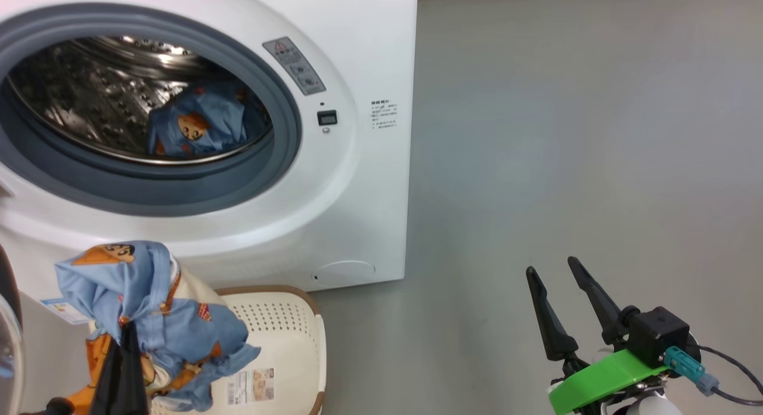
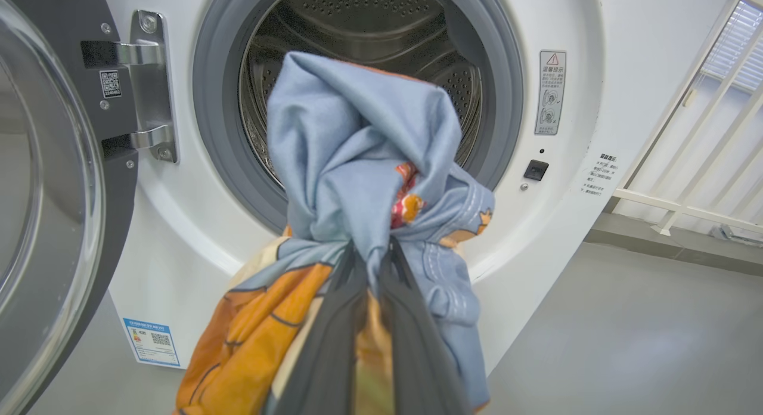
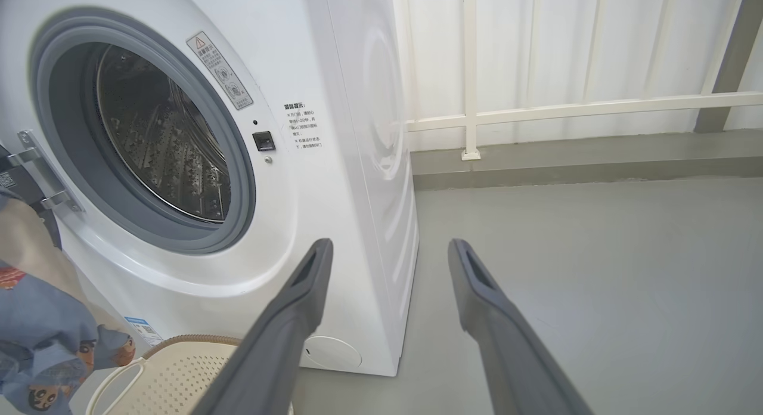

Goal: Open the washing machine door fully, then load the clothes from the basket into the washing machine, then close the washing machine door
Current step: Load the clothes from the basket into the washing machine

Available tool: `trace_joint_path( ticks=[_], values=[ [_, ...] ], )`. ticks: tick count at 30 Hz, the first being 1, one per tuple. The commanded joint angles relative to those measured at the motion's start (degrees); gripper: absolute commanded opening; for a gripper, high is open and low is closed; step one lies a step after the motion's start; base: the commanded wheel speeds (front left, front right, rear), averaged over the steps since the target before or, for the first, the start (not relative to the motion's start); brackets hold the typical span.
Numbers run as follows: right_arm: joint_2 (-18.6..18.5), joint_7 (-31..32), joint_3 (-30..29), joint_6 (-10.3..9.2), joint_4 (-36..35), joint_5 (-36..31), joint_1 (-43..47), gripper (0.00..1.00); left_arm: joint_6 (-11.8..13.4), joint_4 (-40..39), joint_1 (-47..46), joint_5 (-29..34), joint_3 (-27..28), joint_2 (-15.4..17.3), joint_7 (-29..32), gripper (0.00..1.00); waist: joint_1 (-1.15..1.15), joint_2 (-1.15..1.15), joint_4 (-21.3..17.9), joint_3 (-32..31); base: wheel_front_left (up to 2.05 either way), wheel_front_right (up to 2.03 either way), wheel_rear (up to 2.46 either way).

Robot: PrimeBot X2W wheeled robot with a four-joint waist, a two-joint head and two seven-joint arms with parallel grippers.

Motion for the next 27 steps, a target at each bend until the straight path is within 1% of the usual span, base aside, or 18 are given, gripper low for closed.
trace_joint_path(
  ticks=[1, 7, 11, 17, 27],
  values=[
    [0.06, -0.28, 1.49, 0.35, -1.23, -0.71, 0.34, 1.0, -0.17, -2.51, -0.23, 0.53, 2.0, 0.9, -0.7, 0.0, 0.01, 0.0, 0.05, -1.45, 0.0, 0.0, 0.0],
    [0.39, -0.28, 1.22, 0.35, -1.3, -1.06, 1.04, 1.0, -0.05, -7.51, 2.08, 1.84, 2.19, 0.89, -0.7, 0.0, 0.01, 0.0, -0.2, -3.15, 0.0, 0.0, 0.0],
    [0.51, -0.28, 1.3, 0.35, -1.27, -1.31, 1.32, 1.0, 0.27, -9.44, 3.33, 2.3, 2.51, 0.89, -0.7, 0.0, 0.01, 0.0, -0.48, -4.15, 0.0, 0.0, 0.0],
    [0.75, -0.28, 1.43, 0.35, -1.36, -1.55, 1.91, 1.0, 0.93, -10.58, 4.79, 2.66, 2.93, 0.89, -0.7, 0.0, 0.01, 0.0, -0.95, -5.11, 0.0, 0.0, 0.0],
    [0.93, -0.28, 1.41, 0.35, -1.63, -1.8, 1.82, 1.0, 2.25, -11.8, 5.86, 3.18, 3.43, 0.89, -0.7, 0.0, 0.01, 0.0, -1.34, -5.01, 0.0, 0.0, 0.0]
  ],
)
